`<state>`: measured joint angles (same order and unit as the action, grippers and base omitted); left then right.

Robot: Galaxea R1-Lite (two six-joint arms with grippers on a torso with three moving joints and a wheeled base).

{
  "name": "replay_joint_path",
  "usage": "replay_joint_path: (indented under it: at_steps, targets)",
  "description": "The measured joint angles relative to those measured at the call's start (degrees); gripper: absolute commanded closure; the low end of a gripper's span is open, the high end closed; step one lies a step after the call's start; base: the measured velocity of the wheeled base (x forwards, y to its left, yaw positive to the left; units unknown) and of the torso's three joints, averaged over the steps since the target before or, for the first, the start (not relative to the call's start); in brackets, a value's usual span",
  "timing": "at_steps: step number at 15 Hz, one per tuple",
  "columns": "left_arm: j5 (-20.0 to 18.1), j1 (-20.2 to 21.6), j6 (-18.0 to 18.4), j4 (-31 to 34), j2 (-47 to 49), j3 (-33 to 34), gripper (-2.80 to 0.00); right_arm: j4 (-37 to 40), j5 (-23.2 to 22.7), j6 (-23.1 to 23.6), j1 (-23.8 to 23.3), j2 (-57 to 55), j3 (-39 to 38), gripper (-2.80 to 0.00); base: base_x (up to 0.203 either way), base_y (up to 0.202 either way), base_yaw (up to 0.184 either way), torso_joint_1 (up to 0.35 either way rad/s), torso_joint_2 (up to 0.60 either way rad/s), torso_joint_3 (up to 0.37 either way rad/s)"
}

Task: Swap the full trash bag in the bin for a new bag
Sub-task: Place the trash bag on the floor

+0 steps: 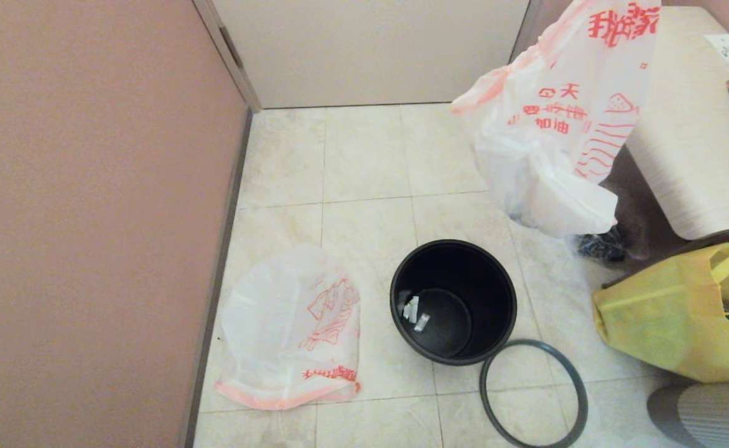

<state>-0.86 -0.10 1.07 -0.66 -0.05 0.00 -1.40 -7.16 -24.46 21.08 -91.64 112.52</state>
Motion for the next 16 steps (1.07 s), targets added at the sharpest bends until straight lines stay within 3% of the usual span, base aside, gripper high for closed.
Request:
replay_joint_path:
  at_steps: [8, 11, 12, 16]
  targets:
    - [-0.02, 0.0, 0.0, 0.0, 0.0, 0.0, 0.0, -5.78, -0.7, 1.46, -12.7, -16.77, -0.12, 0.0, 0.0, 0.0, 0.0, 0.0, 0.0, 0.0]
    - [0.0, 0.0, 0.0, 0.0, -0.02, 0.0, 0.0, -9.35, -1.88, 5.34, -16.26, -26.31, 0.63, 0.0, 0.0, 0.0, 0.0, 0.0, 0.0, 0.0]
    - [-0.02, 0.0, 0.0, 0.0, 0.0, 0.0, 0.0, -9.69, -1.91, 7.22, -17.1, -29.13, 0.85, -2.8, 0.0, 0.0, 0.0, 0.0, 0.0, 0.0]
    - [-0.02, 0.0, -0.02, 0.0, -0.02, 0.0, 0.0, -6.75, -0.65, 10.21, -18.63, -34.63, 0.32, -2.8, 0.0, 0.0, 0.0, 0.0, 0.0, 0.0]
